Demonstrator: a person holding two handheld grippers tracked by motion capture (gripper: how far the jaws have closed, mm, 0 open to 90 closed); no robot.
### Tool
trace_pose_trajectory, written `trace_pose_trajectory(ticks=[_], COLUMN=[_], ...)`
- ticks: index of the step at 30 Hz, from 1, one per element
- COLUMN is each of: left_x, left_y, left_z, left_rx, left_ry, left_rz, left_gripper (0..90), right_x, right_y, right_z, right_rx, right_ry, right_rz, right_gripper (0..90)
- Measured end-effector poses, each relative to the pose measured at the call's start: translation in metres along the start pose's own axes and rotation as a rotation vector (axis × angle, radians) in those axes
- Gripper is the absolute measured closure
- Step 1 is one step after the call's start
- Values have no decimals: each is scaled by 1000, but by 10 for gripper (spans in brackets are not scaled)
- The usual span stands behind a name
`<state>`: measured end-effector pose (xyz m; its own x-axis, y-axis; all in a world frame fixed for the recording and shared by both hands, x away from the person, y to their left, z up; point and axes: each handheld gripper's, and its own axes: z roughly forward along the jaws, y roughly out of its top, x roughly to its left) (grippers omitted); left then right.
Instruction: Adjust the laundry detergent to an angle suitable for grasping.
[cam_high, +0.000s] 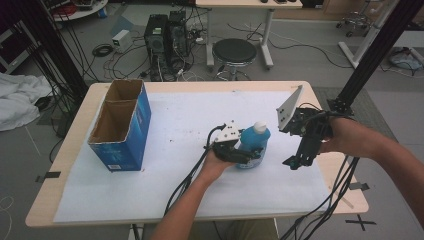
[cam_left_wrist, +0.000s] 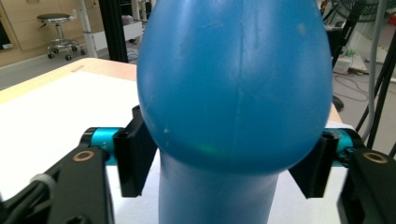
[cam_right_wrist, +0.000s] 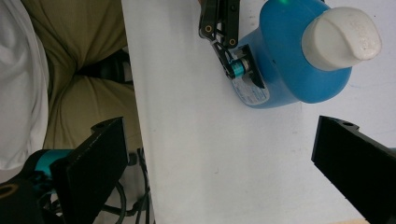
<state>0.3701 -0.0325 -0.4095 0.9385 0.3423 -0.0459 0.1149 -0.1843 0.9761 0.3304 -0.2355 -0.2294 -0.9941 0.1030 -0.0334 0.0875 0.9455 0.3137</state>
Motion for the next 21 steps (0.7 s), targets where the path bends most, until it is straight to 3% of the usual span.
trace_pose_trajectory(ticks=[6,16,21], left_x=[-1,1,5], left_y=[0,1,2], left_z=[0,-2,-5], left_rx=[-2,-4,0], left_ry=[1,-9,-34], left_rz=[15,21,12], left_gripper=[413,428,434], right_x=[0,-1,-1], right_y=[0,-1,-1], right_z=[1,1,1], right_rx=[-2,-3,-2], right_ry=[1,2,2], right_rz=[-2,6,7], right_gripper=[29,29,29])
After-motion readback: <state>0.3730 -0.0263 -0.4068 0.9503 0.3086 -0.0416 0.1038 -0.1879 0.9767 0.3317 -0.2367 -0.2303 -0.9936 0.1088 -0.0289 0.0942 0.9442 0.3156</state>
